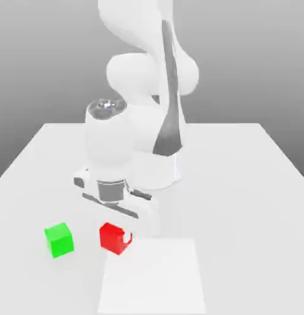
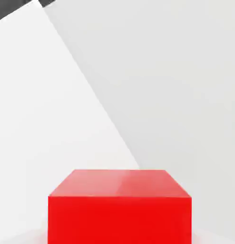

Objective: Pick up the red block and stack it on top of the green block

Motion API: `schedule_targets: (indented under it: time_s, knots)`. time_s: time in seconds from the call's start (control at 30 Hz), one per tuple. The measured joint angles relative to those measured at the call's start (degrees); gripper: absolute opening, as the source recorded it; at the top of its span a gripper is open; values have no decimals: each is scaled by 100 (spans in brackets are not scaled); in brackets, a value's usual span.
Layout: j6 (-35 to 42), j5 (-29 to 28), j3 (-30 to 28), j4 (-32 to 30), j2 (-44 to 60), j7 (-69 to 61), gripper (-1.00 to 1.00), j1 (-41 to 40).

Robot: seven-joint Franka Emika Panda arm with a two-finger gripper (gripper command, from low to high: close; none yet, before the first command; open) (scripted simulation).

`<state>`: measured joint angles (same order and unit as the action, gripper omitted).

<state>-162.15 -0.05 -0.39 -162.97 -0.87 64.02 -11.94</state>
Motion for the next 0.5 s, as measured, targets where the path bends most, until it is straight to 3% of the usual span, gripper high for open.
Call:
schedule_targets:
  time_s: [0.5]
  knots:
    - [659, -316, -668, 221, -511, -961, -100, -732]
